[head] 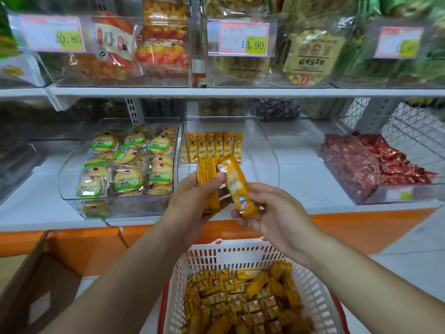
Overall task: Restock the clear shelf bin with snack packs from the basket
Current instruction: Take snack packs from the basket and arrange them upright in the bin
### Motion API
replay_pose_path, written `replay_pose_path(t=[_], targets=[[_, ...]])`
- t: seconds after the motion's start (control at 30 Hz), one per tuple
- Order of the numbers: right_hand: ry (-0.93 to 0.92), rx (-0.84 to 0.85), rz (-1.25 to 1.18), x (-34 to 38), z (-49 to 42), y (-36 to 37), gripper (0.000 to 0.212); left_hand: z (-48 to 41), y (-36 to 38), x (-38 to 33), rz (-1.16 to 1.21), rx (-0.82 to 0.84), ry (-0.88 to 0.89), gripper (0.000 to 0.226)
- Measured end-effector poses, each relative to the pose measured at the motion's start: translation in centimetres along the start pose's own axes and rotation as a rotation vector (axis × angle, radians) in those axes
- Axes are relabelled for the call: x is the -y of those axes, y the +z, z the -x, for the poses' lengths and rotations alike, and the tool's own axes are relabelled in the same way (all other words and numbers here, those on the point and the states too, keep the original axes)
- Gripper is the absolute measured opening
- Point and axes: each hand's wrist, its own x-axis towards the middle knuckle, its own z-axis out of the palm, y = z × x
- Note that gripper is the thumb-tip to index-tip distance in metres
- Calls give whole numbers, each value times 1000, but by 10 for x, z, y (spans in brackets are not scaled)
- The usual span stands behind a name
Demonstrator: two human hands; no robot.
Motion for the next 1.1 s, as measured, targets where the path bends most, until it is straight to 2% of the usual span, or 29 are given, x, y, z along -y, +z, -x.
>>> replay_pose_path(t=[0.07,0.17,0.33,0.53,0.67,0.8,0.93,1.0,1.1], targets=[[25,8,-52,2,2,-2,32,1,1,0,-28,-28,28,19],[-1,46,17,3,6,-7,30,4,2,1,-63,-64,45,11],[-47,67,193,-1,8,-17,31,5,0,3,-161,-142,20,10],[-99,36,245,1,2,-26,30,2,-1,3,-224,-148,7,8],[-209,-86,305,8,-6,-35,37,1,-5,6,-335,-147,31,21],[-334,-134,275,19,-15,-43,24,1,-2,15,-471,-83,3,29],[-401,-69,490,37,-25,-52,22,-4,-1,13,-524,-74,23,33],[-430,-67,614,51,-37,-56,24,-14,-8,2,-550,-141,84,39],[-488,-152,841,68,-73,-61,21,-27,-24,-14,-548,-249,130,40]])
